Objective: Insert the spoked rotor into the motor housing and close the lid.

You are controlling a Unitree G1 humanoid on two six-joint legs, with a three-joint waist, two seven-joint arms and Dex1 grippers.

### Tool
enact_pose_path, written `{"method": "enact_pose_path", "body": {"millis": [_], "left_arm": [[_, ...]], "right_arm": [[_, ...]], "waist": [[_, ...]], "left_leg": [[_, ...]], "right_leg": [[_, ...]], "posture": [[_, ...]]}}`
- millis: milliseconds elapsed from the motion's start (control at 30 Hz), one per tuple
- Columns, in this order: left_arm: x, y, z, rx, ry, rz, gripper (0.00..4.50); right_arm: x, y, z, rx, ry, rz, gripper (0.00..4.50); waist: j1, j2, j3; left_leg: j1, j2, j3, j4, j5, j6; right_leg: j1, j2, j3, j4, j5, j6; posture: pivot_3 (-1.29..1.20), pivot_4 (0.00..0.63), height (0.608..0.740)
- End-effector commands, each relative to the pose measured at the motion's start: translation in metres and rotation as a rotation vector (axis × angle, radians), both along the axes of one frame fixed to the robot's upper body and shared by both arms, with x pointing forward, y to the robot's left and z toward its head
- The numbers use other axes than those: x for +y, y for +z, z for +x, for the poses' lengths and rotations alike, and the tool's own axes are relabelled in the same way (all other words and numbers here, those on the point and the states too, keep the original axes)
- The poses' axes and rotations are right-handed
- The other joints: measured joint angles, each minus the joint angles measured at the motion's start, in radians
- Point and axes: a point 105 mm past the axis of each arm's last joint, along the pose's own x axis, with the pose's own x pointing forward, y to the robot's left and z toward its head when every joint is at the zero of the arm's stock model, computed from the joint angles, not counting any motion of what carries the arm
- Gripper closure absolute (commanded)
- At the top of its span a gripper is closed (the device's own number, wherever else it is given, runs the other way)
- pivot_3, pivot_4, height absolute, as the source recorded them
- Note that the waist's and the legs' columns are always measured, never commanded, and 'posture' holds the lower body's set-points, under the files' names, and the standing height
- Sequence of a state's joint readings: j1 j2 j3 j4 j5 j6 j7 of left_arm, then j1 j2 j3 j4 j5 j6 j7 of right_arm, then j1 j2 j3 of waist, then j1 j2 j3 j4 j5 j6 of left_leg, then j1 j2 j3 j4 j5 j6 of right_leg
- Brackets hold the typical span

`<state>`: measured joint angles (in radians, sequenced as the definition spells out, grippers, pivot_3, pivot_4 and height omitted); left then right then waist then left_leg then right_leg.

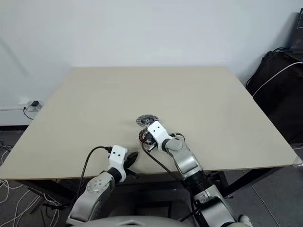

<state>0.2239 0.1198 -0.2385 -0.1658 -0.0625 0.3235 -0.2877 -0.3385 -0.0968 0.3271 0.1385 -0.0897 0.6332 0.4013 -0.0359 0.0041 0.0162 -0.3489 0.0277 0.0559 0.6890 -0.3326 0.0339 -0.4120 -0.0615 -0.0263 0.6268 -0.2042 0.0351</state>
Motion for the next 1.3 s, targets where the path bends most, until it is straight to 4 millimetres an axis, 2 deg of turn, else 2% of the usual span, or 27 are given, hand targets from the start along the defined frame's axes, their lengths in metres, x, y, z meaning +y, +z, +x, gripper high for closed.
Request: {"method": "enact_pose_path", "body": {"millis": [33, 133, 233, 400, 500, 600, 900, 1133, 1300], "left_arm": [[-0.004, 0.015, 0.005, -0.055, -0.013, -0.019, 4.50], [-0.003, 0.015, 0.005, -0.057, -0.008, -0.017, 4.50], [-0.003, 0.015, 0.004, -0.056, -0.007, -0.018, 4.50], [-0.004, 0.014, 0.004, -0.051, -0.025, -0.021, 4.50], [-0.005, 0.015, 0.005, -0.053, -0.039, -0.022, 4.50], [-0.006, 0.016, 0.006, -0.054, -0.057, -0.017, 4.50], [-0.005, 0.017, 0.008, -0.053, -0.075, -0.008, 4.50], [-0.004, 0.016, 0.007, -0.048, -0.072, -0.004, 4.50], [-0.004, 0.015, 0.006, -0.046, -0.070, -0.004, 4.50]], "right_arm": [[-0.006, 0.049, 0.015, -0.164, -0.068, 0.136, 4.47], [-0.022, 0.057, 0.013, -0.176, -0.126, 0.178, 4.47], [-0.048, 0.057, 0.004, -0.169, -0.202, 0.188, 3.94], [-0.082, 0.050, -0.012, -0.131, -0.319, 0.190, 2.27], [-0.093, 0.046, -0.018, -0.099, -0.387, 0.216, 1.32], [-0.108, 0.037, -0.022, -0.041, -0.526, 0.278, 0.34], [-0.134, 0.018, -0.024, 0.125, -0.825, 0.493, 0.34], [-0.124, 0.017, -0.028, 0.315, -0.852, 0.794, 0.34], [-0.116, 0.018, -0.031, 0.403, -0.825, 0.912, 0.34]], "waist": [[0.000, 0.000, 0.000], [0.001, 0.000, 0.000], [0.008, 0.000, 0.000], [0.010, 0.000, 0.001], [0.008, 0.000, 0.001], [0.009, 0.000, 0.001], [0.009, 0.001, 0.002], [0.008, 0.004, 0.003], [0.007, 0.005, 0.003]], "left_leg": [[-0.001, 0.000, 0.000, 0.000, 0.000, 0.000], [-0.001, 0.000, 0.000, 0.000, 0.000, 0.000], [-0.001, 0.000, -0.001, 0.000, 0.000, 0.000], [-0.001, 0.000, 0.000, 0.000, 0.000, 0.001], [-0.001, 0.001, 0.000, 0.000, 0.000, 0.000], [0.000, 0.001, 0.000, 0.000, 0.000, 0.000], [-0.002, 0.000, 0.000, 0.000, 0.000, 0.000], [-0.001, 0.001, 0.000, 0.000, 0.000, 0.000], [-0.001, 0.000, 0.000, 0.000, 0.000, 0.000]], "right_leg": [[-0.001, 0.000, 0.000, 0.000, 0.000, 0.000], [-0.001, 0.000, 0.000, 0.000, 0.000, 0.000], [-0.001, 0.000, -0.001, -0.001, 0.000, 0.000], [-0.001, 0.000, 0.000, -0.001, -0.002, 0.002], [-0.001, 0.000, 0.000, 0.000, -0.003, 0.004], [-0.001, 0.000, 0.000, 0.000, -0.003, 0.004], [-0.001, 0.000, 0.000, 0.000, -0.002, 0.002], [-0.001, 0.000, 0.000, 0.000, -0.002, 0.002], [-0.001, 0.000, 0.000, 0.000, -0.002, 0.002]], "posture": [[0.00, 0.000, 0.740], [0.00, 0.000, 0.740], [0.00, 0.000, 0.740], [0.00, 0.000, 0.740], [0.00, 0.000, 0.740], [0.00, 0.000, 0.740], [0.00, 0.000, 0.740], [0.00, 0.000, 0.740], [0.00, 0.000, 0.740]]}}
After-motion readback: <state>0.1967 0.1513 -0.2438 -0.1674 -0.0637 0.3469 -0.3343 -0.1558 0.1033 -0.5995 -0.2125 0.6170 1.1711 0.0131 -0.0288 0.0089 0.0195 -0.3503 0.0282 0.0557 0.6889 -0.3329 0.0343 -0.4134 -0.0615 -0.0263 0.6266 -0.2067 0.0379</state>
